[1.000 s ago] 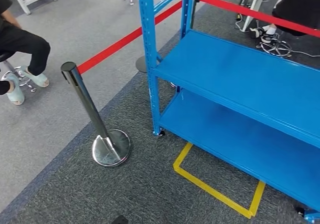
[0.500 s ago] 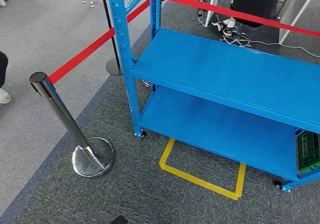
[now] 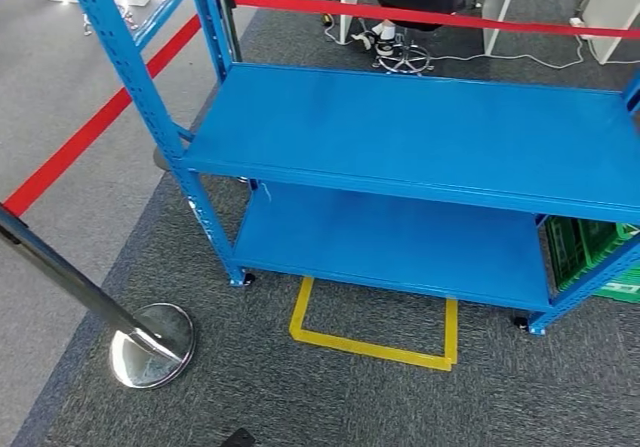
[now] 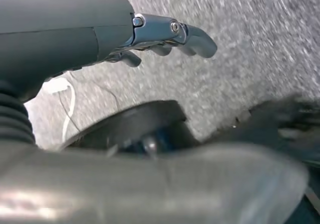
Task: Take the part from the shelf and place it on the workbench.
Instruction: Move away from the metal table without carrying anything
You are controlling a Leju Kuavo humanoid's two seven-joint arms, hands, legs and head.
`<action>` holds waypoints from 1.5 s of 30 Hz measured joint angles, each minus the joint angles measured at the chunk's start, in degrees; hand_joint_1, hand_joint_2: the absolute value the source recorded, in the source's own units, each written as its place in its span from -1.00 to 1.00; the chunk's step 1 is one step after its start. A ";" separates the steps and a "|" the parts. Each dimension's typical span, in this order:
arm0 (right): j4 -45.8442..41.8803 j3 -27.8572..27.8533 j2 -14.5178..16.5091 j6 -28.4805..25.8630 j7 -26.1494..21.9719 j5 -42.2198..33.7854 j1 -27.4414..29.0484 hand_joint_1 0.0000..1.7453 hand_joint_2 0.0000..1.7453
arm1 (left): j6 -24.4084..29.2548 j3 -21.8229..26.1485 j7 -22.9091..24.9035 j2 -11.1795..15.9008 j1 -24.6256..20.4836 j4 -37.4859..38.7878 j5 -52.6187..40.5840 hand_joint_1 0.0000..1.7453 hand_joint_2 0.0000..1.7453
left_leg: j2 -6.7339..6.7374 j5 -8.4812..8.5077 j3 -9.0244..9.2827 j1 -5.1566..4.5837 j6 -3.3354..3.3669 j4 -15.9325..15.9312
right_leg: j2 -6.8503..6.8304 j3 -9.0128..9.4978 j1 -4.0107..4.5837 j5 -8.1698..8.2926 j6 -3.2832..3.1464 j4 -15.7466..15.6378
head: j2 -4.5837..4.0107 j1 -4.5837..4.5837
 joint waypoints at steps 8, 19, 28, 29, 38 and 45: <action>0.00 -5.76 -0.08 -0.24 3.94 -15.10 -0.33 -1.00 1.00 | -0.44 0.25 1.38 0.25 -0.15 -0.01 1.42 -1.00 1.00 | -1.12 8.85 4.48 0.18 0.84 -13.53 | 2.16 0.04 0.30 -0.32 0.61 0.14 | 0.00 0.00; 0.02 -13.39 -0.01 -0.34 -1.07 -14.09 -0.80 -1.00 1.00 | -7.80 1.25 0.82 0.08 -0.51 0.00 0.53 -1.00 1.00 | -1.18 9.06 4.51 -0.14 1.86 -13.87 | 1.96 0.80 0.20 0.42 1.67 -1.27 | 0.00 0.06; -0.43 -4.80 -0.86 -5.06 -7.76 -5.47 0.34 -1.00 -1.00 | -2.95 -2.74 1.95 0.41 -0.38 -0.27 5.65 -1.00 -1.00 | -1.18 9.20 4.61 -0.07 1.96 -14.00 | 1.97 0.75 0.24 0.44 1.86 -1.23 | 0.00 0.03; -0.52 -3.81 -1.04 -5.04 -7.88 -6.45 0.53 -1.00 -1.00 | -2.92 -3.44 1.96 0.64 -0.08 -0.37 6.73 -1.00 -1.00 | -1.18 9.22 4.63 -0.06 1.92 -14.04 | 1.98 0.73 0.26 0.44 1.86 -1.22 | 0.00 0.04; -1.74 5.43 -2.61 -3.81 -8.33 -17.26 2.37 -1.00 -1.00 | -3.14 -10.35 1.29 2.90 2.31 -1.51 17.69 -1.00 -1.00 | -1.18 9.30 4.63 0.00 1.83 -14.18 | 1.99 0.67 0.34 0.43 1.83 -1.19 | 0.00 0.04; -2.92 13.16 -3.81 -2.55 -8.59 -26.06 3.85 -1.00 -1.00 | -3.50 -16.39 0.38 4.87 3.79 -2.80 26.49 -1.00 -1.00 | -1.18 9.31 4.63 -0.01 1.82 -14.19 | 1.98 0.66 0.34 0.43 1.83 -1.19 | 0.00 0.05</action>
